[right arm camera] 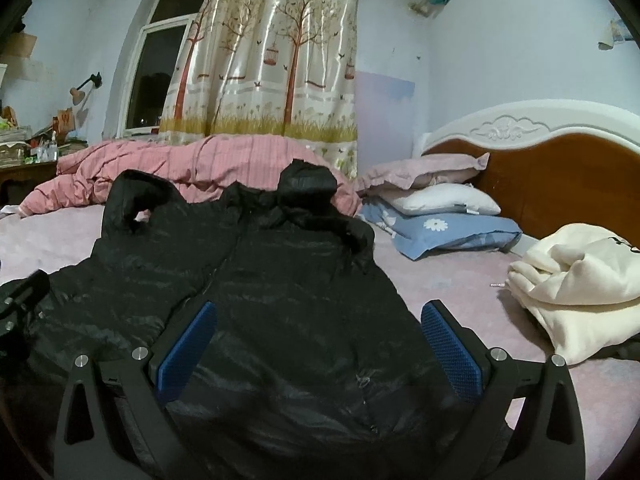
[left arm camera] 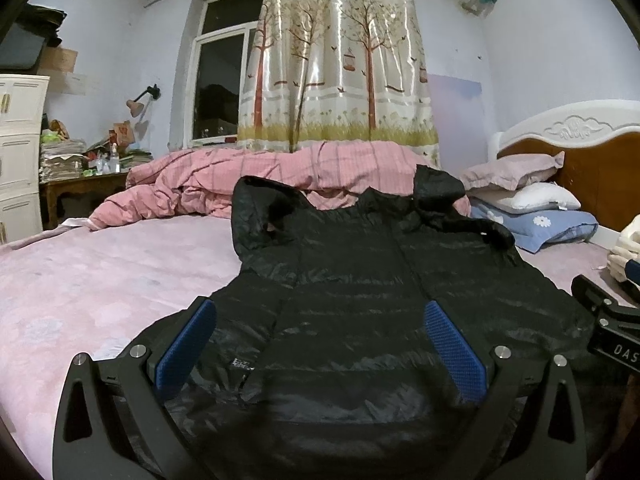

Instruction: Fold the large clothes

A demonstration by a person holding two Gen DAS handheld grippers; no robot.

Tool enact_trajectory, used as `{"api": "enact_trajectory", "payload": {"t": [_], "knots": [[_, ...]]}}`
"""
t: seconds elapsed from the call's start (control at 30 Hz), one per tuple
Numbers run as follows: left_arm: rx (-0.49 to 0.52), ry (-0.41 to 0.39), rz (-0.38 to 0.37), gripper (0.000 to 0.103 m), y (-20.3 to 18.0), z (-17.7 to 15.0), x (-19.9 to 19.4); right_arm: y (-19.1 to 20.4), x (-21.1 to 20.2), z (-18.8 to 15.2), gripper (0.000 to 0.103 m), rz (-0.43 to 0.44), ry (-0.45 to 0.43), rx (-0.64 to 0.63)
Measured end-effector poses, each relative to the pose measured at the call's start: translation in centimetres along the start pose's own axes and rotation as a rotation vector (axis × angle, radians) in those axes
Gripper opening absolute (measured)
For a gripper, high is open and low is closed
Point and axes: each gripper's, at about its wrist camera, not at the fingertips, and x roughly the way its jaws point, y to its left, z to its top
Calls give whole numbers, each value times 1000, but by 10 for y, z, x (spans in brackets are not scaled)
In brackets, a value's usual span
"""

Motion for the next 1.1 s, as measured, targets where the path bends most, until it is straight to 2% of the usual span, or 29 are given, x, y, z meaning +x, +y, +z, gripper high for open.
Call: {"api": "enact_trajectory", "payload": {"t": [0.23,0.93,1.1], "knots": [[-13,1,24,103,2,2,-1,-4,-1,2,102,-4,-8,9],[1,5,25,103,3,3,-2,-4,4,1,102,7,17,16],[44,48,-22,103,-4,6,3,-1,1,0,102,11,13,16]]}}
